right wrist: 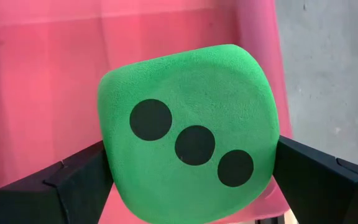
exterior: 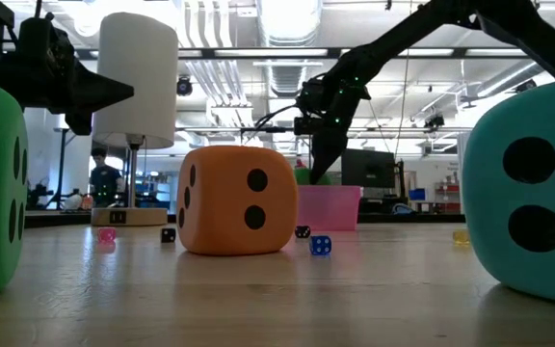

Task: Pick & Place Dice
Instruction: Put the right big green dice into the red container

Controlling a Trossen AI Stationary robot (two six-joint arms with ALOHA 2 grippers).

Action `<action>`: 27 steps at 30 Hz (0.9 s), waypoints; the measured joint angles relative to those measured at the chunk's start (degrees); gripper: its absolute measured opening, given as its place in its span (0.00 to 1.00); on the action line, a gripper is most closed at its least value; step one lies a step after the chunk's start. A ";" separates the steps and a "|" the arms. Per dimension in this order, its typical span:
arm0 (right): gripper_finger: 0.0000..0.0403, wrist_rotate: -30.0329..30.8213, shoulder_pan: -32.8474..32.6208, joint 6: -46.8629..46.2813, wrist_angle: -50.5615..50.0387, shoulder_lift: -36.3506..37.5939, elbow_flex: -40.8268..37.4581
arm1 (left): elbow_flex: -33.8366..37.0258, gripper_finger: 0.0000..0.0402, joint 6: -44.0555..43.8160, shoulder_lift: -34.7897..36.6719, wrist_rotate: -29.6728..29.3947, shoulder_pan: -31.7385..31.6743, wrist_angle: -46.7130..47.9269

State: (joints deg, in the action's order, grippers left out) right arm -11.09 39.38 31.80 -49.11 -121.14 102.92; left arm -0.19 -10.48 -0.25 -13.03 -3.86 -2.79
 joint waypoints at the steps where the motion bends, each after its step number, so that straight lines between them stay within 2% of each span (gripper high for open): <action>1: 0.95 0.01 0.01 -0.03 -0.07 -0.01 -0.08 | 0.00 0.01 0.00 0.00 -0.01 0.00 0.00; 9: 0.95 2.97 0.02 -1.64 -0.35 -0.02 -0.21 | 0.00 0.01 0.00 0.00 0.01 -0.01 0.00; 17: 0.89 3.69 0.11 -0.99 -0.81 -0.01 -0.23 | 0.00 0.01 0.00 0.00 -0.01 -0.02 -0.01; 22: 0.97 3.61 0.22 -2.65 -0.84 -0.02 -0.23 | 0.00 0.01 0.00 0.00 0.00 -0.01 -0.01; 27: 0.98 3.66 0.26 -2.48 -0.28 -0.02 -0.23 | 0.00 0.01 0.00 0.00 0.01 0.00 0.00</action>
State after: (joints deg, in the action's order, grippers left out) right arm -7.43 39.64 29.32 -49.39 -121.16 102.69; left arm -0.19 -10.48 -0.25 -13.02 -3.86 -2.79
